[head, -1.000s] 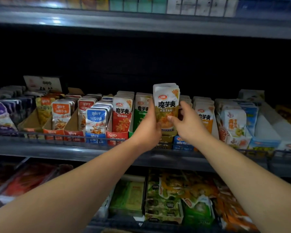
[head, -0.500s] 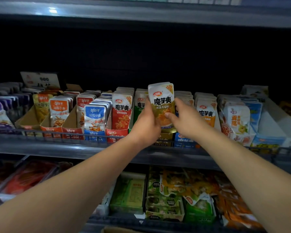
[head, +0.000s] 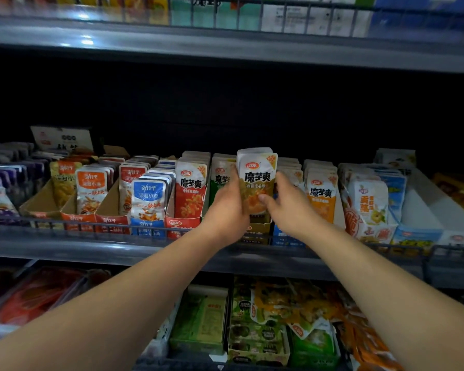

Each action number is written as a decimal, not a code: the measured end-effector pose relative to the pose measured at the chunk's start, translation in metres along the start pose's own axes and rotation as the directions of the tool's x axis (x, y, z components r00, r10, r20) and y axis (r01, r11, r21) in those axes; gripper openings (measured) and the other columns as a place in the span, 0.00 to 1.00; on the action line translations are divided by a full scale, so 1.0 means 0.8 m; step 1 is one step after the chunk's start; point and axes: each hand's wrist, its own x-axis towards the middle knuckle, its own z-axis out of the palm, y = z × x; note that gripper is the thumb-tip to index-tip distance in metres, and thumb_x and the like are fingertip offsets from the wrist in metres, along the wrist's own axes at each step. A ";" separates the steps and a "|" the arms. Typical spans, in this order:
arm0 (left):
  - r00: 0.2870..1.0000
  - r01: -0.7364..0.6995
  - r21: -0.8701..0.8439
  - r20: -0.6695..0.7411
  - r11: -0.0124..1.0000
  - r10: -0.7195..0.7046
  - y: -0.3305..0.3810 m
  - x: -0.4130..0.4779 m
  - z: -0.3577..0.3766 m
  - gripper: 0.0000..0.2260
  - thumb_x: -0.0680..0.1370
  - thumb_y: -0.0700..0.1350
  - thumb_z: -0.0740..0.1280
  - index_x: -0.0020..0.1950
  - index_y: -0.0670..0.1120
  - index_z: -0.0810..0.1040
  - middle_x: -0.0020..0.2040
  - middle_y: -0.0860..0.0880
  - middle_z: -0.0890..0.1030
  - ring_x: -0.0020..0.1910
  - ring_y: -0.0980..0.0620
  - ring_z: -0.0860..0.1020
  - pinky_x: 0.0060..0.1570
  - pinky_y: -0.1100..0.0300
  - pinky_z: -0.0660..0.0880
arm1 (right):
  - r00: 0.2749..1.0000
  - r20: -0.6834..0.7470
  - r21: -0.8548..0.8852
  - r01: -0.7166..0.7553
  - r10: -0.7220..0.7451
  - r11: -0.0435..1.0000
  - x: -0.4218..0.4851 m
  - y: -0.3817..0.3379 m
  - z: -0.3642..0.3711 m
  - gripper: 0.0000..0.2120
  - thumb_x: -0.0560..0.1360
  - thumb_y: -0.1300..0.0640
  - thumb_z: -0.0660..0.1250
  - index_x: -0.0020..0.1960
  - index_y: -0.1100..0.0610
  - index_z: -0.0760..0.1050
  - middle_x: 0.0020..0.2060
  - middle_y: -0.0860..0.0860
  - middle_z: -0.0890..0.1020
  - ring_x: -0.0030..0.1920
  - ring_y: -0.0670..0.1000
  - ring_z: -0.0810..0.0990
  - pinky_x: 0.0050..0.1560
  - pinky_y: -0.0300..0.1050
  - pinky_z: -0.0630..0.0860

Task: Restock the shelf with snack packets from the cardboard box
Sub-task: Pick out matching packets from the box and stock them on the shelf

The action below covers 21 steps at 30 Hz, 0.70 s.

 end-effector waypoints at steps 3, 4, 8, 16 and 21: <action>1.000 -0.004 0.108 -0.012 0.994 0.006 -0.008 -0.003 0.006 0.38 0.76 0.37 0.69 0.82 0.51 0.55 0.69 0.47 0.73 0.70 0.46 0.70 0.68 0.44 0.74 | 0.999 0.026 -0.015 -0.032 0.032 0.999 -0.011 0.013 0.006 0.18 0.80 0.50 0.67 0.66 0.51 0.64 0.53 0.47 0.78 0.51 0.50 0.80 0.52 0.51 0.80; 1.000 -0.006 0.140 -0.015 0.990 0.008 -0.007 -0.005 0.007 0.36 0.77 0.38 0.68 0.81 0.48 0.56 0.70 0.46 0.70 0.72 0.45 0.67 0.71 0.45 0.70 | 0.999 0.038 -0.011 -0.035 0.036 0.999 -0.013 0.017 0.009 0.19 0.79 0.51 0.68 0.66 0.50 0.64 0.54 0.47 0.79 0.52 0.50 0.80 0.52 0.52 0.81; 0.999 0.046 0.229 -0.014 0.972 -0.044 -0.007 -0.007 0.008 0.30 0.79 0.42 0.68 0.78 0.46 0.60 0.71 0.42 0.63 0.72 0.42 0.61 0.73 0.47 0.64 | 0.999 0.033 0.036 -0.022 0.021 0.999 -0.016 0.022 0.014 0.26 0.76 0.52 0.71 0.69 0.48 0.64 0.59 0.47 0.80 0.59 0.50 0.80 0.58 0.51 0.79; 0.999 0.034 0.315 -0.039 0.949 -0.022 -0.015 -0.012 0.005 0.25 0.80 0.53 0.67 0.75 0.48 0.66 0.62 0.47 0.77 0.62 0.45 0.76 0.61 0.45 0.77 | 0.997 0.020 0.034 0.069 -0.070 0.997 -0.003 0.018 0.003 0.46 0.74 0.50 0.74 0.79 0.36 0.46 0.48 0.42 0.72 0.37 0.43 0.70 0.34 0.36 0.68; 0.994 0.026 0.447 -0.110 0.894 0.026 -0.019 -0.024 0.006 0.28 0.81 0.60 0.64 0.75 0.46 0.68 0.59 0.47 0.81 0.57 0.45 0.80 0.55 0.49 0.79 | 0.990 0.067 -0.131 0.131 -0.123 0.983 0.008 0.013 -0.010 0.47 0.72 0.50 0.77 0.79 0.38 0.50 0.67 0.54 0.77 0.43 0.43 0.82 0.45 0.44 0.80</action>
